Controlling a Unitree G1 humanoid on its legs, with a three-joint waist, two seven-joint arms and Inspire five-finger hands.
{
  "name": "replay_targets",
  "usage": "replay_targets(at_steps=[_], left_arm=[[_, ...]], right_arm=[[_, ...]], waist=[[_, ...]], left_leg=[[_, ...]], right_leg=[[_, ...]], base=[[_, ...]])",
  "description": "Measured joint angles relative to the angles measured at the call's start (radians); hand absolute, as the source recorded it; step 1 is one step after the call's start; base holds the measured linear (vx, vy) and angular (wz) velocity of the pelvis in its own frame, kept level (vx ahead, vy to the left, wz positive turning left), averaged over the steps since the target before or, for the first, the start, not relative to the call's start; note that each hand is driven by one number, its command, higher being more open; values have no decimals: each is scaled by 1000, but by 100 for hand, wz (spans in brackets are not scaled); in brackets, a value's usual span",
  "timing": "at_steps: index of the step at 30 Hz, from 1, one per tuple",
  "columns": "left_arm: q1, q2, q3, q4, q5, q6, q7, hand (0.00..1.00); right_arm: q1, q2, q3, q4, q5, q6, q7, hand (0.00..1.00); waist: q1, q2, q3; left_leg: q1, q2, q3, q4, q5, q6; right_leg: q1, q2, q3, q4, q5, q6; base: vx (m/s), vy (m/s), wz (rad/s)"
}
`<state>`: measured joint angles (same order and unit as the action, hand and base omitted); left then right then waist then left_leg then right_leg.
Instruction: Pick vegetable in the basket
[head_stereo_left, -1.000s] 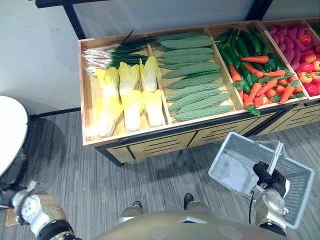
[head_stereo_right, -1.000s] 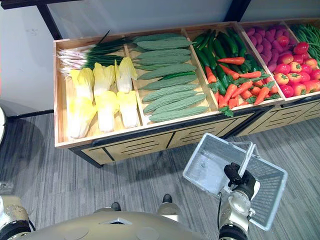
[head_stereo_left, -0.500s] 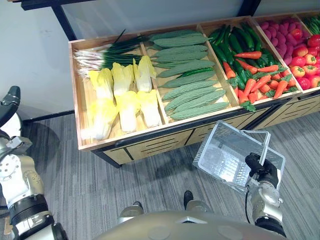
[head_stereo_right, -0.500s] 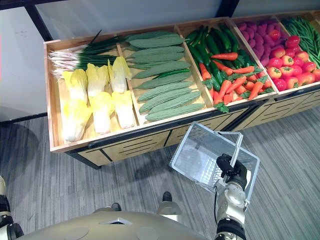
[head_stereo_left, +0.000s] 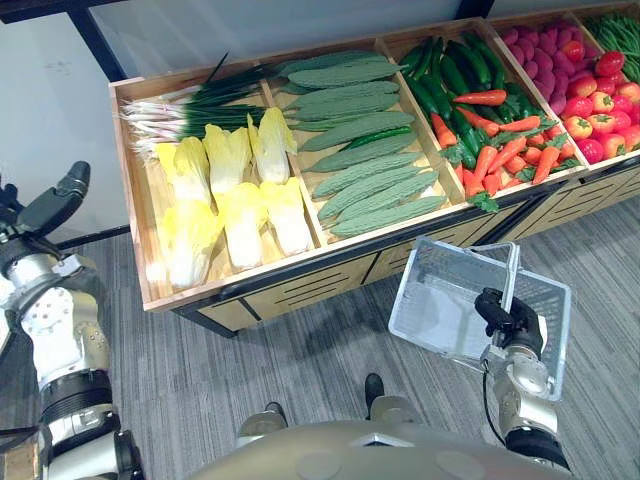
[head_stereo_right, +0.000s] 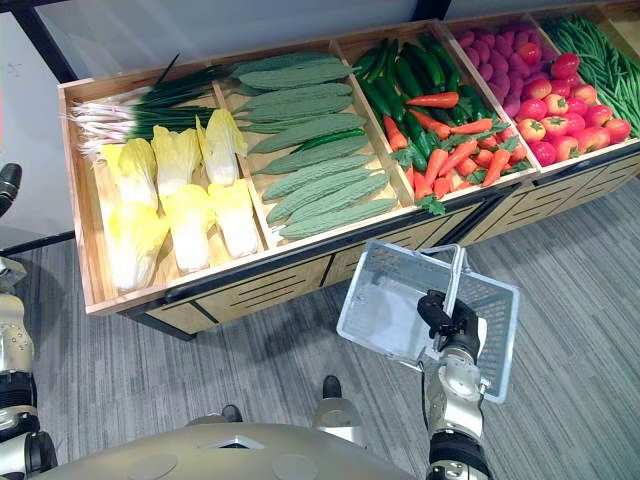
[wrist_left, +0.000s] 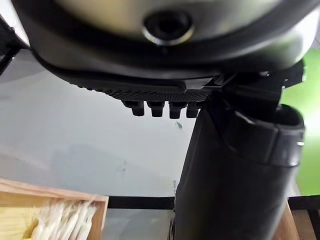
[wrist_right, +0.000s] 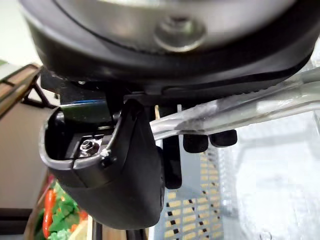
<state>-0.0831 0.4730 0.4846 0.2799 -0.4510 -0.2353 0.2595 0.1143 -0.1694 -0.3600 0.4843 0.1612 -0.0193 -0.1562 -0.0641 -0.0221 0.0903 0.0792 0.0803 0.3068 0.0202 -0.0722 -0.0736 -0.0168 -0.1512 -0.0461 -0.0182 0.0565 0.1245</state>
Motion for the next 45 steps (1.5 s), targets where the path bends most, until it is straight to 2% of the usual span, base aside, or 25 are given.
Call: replay_targets(at_steps=[8, 14, 23, 28, 38, 45], left_arm=[[-8, -37, -48, 87, 17, 44, -14, 100], [-34, -80, -90, 130, 26, 65, -29, 100], [-49, -113, -123, 162, 27, 67, -33, 100], [-66, -113, -139, 204, 27, 86, -43, 100], [-67, -113, -158, 233, 35, 89, -46, 100], [-67, -111, -175, 291, 71, 93, -65, 100]], right_arm=[[6, 0, 26, -6, -19, 13, 3, 0], [9, 0, 48, -47, -36, 13, 3, 0], [15, 11, 59, -53, -37, 13, 2, 0], [18, 11, 70, -57, -38, 13, 2, 0], [29, 12, 79, -56, -39, 13, 1, 0], [26, 12, 95, -56, -38, 13, -1, 0]], waist=[[-10, -3, 3], [-19, -4, 29], [-23, -2, 39], [-23, 1, 57], [-25, 21, 70], [-23, 24, 72]], left_leg=[[2, 0, 1, 1, 0, 0], [2, 0, 6, 11, -4, 1], [5, 0, 14, 11, -5, 1], [7, -1, 17, 11, -5, 1], [7, -2, 18, 11, -5, 1], [-4, -2, 27, 10, -5, 1]], right_leg=[[1, -1, 1, 0, 1, 0], [2, -1, 9, 2, 4, 2], [-1, -1, 19, 0, 6, 2], [-1, 0, 21, 0, 10, 1], [-2, -2, 14, -2, 12, 1], [-18, -2, 21, -5, 20, 1]], base=[[0, 0, 0], [-31, -7, -3], [-11, -7, -3], [-31, -11, -2], [0, 0, 0], [0, 0, -4]])
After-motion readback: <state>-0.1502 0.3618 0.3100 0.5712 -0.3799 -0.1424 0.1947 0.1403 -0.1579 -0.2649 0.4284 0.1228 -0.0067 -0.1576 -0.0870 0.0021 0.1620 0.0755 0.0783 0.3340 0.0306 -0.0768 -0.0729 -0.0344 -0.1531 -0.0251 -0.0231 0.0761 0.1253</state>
